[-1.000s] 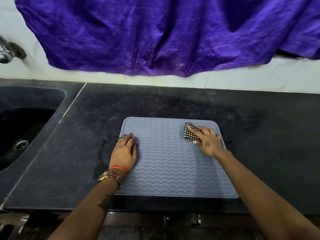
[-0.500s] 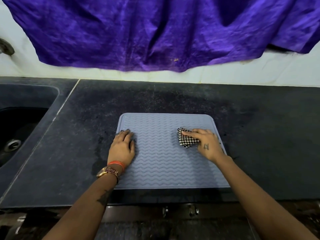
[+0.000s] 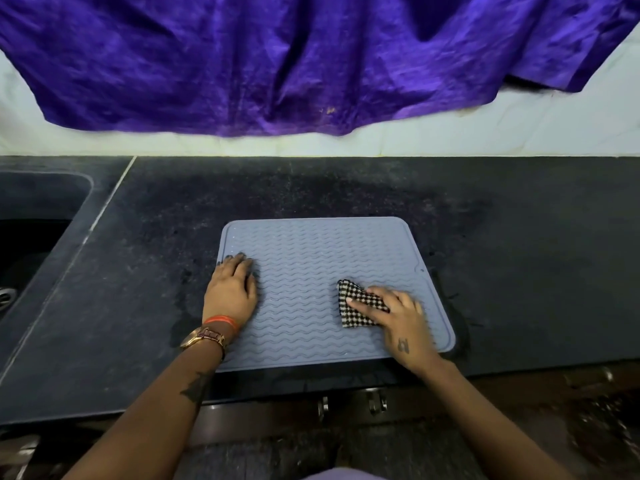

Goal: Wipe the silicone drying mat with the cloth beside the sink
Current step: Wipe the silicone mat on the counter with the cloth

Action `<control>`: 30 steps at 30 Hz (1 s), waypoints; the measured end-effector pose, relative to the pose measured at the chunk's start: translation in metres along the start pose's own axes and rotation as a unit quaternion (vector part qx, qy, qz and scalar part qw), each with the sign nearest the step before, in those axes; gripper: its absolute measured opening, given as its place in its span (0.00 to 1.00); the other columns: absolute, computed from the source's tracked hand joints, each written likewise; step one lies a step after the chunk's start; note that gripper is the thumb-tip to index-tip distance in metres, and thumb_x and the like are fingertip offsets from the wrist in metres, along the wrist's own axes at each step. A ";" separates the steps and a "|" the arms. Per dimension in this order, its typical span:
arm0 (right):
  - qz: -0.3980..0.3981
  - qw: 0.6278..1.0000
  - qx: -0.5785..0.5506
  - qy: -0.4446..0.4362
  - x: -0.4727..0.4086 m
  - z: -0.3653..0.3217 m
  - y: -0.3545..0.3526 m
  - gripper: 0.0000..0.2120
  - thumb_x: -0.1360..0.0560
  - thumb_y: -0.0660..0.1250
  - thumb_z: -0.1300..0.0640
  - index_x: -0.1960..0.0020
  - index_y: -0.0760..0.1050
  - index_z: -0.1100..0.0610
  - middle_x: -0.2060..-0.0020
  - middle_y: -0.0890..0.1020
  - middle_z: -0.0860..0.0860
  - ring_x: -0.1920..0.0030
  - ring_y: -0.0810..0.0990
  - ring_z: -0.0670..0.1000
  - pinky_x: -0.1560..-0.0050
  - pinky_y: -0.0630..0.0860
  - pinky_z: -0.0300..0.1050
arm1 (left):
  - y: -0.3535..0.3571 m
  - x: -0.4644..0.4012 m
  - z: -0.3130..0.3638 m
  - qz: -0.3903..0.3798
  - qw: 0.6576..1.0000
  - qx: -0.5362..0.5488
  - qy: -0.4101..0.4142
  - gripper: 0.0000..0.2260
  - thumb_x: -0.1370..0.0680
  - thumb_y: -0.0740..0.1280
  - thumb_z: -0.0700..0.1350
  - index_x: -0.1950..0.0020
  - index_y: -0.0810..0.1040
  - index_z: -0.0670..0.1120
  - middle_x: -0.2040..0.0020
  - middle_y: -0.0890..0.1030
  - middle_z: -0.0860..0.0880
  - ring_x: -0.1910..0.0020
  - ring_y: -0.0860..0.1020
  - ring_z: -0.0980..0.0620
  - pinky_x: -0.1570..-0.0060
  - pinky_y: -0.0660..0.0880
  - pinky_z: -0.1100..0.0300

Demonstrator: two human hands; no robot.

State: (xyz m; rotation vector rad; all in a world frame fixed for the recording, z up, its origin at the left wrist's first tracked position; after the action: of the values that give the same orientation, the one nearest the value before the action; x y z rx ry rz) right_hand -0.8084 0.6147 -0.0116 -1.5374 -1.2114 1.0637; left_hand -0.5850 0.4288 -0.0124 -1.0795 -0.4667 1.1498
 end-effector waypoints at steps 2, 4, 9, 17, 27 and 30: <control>-0.003 1.000 -0.009 0.006 -0.007 0.001 -0.004 0.35 0.27 0.60 0.66 0.32 0.60 0.32 0.30 0.65 0.42 0.34 0.62 0.49 0.37 0.57 0.46 | -0.001 0.001 0.001 -0.001 1.000 -0.003 0.000 0.17 0.23 0.62 0.41 0.34 0.72 0.40 0.32 0.71 0.40 0.32 0.67 0.39 0.29 0.61 0.47; -0.012 0.999 -0.044 0.015 -0.011 0.003 -0.012 0.34 0.28 0.60 0.69 0.34 0.65 0.34 0.32 0.69 0.42 0.35 0.65 0.48 0.35 0.59 0.48 | -0.001 0.001 0.002 -0.003 1.000 -0.005 0.003 0.17 0.23 0.62 0.41 0.34 0.72 0.40 0.32 0.71 0.40 0.31 0.67 0.40 0.29 0.60 0.47; 0.033 0.998 -0.028 -0.037 0.035 -0.022 -0.014 0.37 0.36 0.63 0.71 0.37 0.72 0.37 0.37 0.76 0.46 0.42 0.74 0.53 0.46 0.66 0.49 | 0.000 0.002 0.003 -0.006 1.000 -0.011 0.004 0.17 0.22 0.61 0.41 0.34 0.72 0.40 0.32 0.71 0.39 0.31 0.66 0.39 0.28 0.59 0.47; 0.054 0.996 -0.052 -0.051 0.056 -0.018 -0.018 0.34 0.35 0.56 0.69 0.38 0.73 0.38 0.39 0.77 0.44 0.44 0.73 0.48 0.48 0.65 0.44 | 0.000 0.002 0.005 -0.016 1.000 -0.012 0.007 0.17 0.22 0.61 0.40 0.34 0.72 0.38 0.32 0.71 0.37 0.31 0.66 0.38 0.28 0.58 0.46; 0.111 0.992 -0.032 -0.051 0.082 0.003 -0.029 0.32 0.35 0.58 0.69 0.39 0.75 0.43 0.39 0.77 0.47 0.42 0.73 0.50 0.45 0.71 0.50 | -0.002 0.004 0.007 -0.022 1.000 -0.010 0.000 0.23 0.26 0.54 0.46 0.36 0.73 0.37 0.34 0.72 0.36 0.33 0.68 0.35 0.31 0.62 0.43; 0.104 0.993 -0.011 -0.048 0.086 0.005 -0.027 0.36 0.39 0.65 0.74 0.38 0.75 0.44 0.38 0.77 0.49 0.45 0.78 0.56 0.49 0.74 0.55 | -0.002 0.004 0.005 -0.022 1.000 -0.010 -0.005 0.23 0.26 0.54 0.47 0.37 0.74 0.37 0.34 0.73 0.36 0.34 0.68 0.35 0.31 0.63 0.43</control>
State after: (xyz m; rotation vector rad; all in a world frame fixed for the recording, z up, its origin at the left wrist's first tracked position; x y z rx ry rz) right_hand -0.8054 0.7031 0.0045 -1.6743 -1.1484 1.2755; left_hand -0.5870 0.4344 -0.0094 -1.0769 -0.5086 1.1149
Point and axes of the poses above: each hand's wrist, its own x-axis away from the middle knuckle, its own y-axis out of the palm, z = x × y, the point moved 9 cm from there along -x, towards the middle knuckle
